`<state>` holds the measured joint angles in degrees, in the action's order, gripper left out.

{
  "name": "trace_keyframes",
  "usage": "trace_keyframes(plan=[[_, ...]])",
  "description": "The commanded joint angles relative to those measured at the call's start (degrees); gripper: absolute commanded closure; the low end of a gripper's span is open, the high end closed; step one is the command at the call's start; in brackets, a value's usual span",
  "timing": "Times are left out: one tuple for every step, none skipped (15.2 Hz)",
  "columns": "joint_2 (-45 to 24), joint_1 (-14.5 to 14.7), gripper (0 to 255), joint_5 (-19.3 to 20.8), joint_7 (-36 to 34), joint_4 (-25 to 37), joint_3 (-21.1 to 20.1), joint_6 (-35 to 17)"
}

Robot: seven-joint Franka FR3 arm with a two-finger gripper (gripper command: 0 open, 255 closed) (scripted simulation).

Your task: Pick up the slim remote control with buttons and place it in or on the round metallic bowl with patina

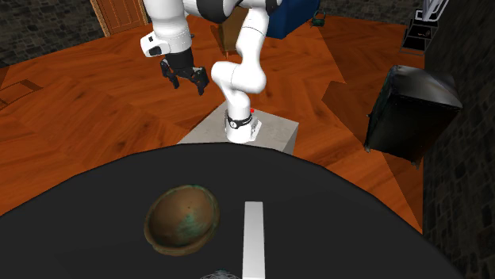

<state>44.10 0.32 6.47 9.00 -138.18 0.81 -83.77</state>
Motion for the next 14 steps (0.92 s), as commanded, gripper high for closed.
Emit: trace_keyframes(plan=[[0.0,0.0,0,0.0,0.0,0.0,0.0,0.0],[-0.9,0.47,0,-0.84,-0.86,-0.39,-0.71,-1.46],[-1.86,0.94,0,-1.66,-1.71,-0.71,-1.42,-2.93],[-2.88,1.41,0,-2.45,-2.54,-0.96,-2.13,-4.41],[-3.97,1.87,0,-3.22,-3.34,-1.15,-2.85,-5.9],[-5.11,2.33,0,-3.95,-4.14,-1.28,-3.57,-7.4],[-6.32,2.77,0,-4.65,-4.91,-1.33,-4.29,-8.89],[-7.58,3.21,0,-5.32,-5.67,-1.31,-5.01,-10.38],[-8.89,3.64,0,-5.95,-6.42,-1.23,-5.72,-11.87],[-10.26,4.06,0,-6.55,-7.16,-1.08,-6.43,-13.34],[-11.67,4.46,0,-7.1,-7.89,-0.85,-7.15,-14.81],[-13.13,4.86,0,-7.61,-8.61,-0.56,-7.86,-16.26],[-14.64,5.23,0,-8.08,-9.33,-0.2,-8.57,-17.69],[-16.18,5.59,0,-8.5,-10.04,0.23,-9.27,-19.1]])
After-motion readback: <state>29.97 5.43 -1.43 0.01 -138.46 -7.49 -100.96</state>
